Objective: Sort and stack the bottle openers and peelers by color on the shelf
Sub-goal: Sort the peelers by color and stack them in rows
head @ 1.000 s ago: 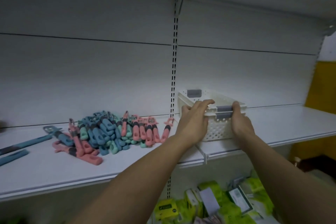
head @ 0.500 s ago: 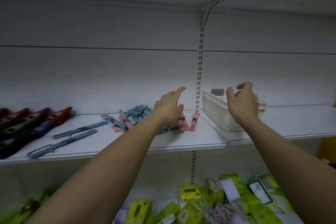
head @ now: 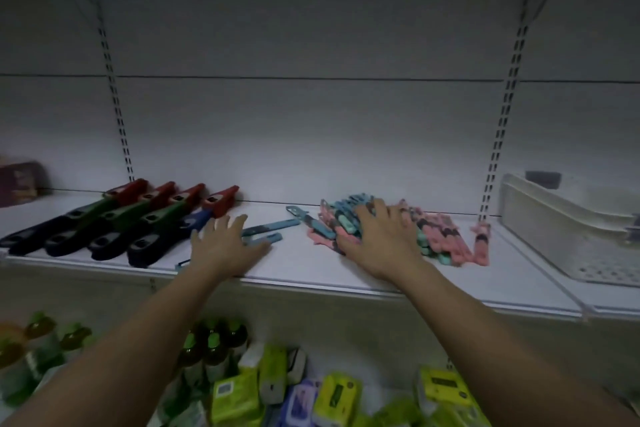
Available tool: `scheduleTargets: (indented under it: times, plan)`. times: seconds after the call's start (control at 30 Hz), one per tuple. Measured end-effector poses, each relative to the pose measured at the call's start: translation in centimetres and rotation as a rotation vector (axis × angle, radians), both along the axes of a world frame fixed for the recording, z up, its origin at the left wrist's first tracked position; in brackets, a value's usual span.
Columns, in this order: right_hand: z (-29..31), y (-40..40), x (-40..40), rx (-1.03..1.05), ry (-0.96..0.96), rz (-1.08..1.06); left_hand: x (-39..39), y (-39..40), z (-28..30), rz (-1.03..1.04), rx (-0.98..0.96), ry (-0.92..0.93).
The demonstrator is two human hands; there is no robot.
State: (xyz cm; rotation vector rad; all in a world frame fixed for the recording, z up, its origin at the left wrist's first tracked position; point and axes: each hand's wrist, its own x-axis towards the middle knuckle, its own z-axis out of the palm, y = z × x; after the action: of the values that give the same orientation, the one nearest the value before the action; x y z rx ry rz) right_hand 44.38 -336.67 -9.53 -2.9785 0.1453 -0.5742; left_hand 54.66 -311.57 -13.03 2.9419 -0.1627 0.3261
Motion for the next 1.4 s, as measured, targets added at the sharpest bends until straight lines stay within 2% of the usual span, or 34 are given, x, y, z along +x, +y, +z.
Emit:
scheduleTargets:
  times: [0.13,0.23,0.3,0.4,0.5,0.6,0.67,0.77,0.83,0.9,1.0,1.17,1.3,1.4]
  plan:
    - [1.3,1.0,4.6,-0.198,-0.137,0.017,3.7,-2.1,-0.2,-0.211,-0.007,0.062]
    - [2.6,1.5,7.7,-0.155,-0.193,0.074,6.2,-3.2,-0.4,-0.340,-0.029,0.006]
    - [2.9,1.7,9.0,-0.104,-0.203,0.126,7.4,-3.3,-0.5,-0.379,-0.125,-0.069]
    - [3.0,2.3,10.2,-0.064,-0.123,0.250,8.1,-3.1,-0.3,-0.474,-0.277,-0.110]
    - [3.4,3.4,10.5,0.019,-0.001,0.333,8.1,-2.9,-0.1,-0.541,-0.178,-0.161]
    - [3.7,5.2,9.7,0.036,0.108,0.340,7.0,-2.7,0.1,-0.455,-0.062,-0.361]
    - [3.6,6.4,8.7,-0.026,0.217,0.297,5.3,-2.8,0.3,-0.334,-0.084,-0.432]
    - [3.2,7.4,7.0,-0.187,0.336,0.198,2.8,-3.2,0.1,-0.223,-0.171,-0.252]
    - [3.2,7.6,5.5,-0.290,0.401,0.115,1.7,-3.9,-0.2,-0.211,-0.059,-0.164]
    - [3.3,7.5,4.0,-0.360,0.465,0.046,1.0,-4.2,-0.2,-0.195,-0.032,-0.119]
    - [3.3,7.3,2.2,-0.376,0.496,0.010,0.5,-3.8,0.2,-0.240,-0.168,-0.046]
    - [2.7,6.3,3.4,-0.204,0.389,0.068,0.9,-1.3,1.2,-0.405,-0.383,0.139]
    - [1.6,6.4,5.9,-0.159,0.203,0.050,3.7,-0.3,0.7,-0.389,-0.396,0.127]
    - [1.4,8.1,8.2,-0.152,0.113,0.127,7.3,-1.4,0.4,-0.385,-0.365,0.070]
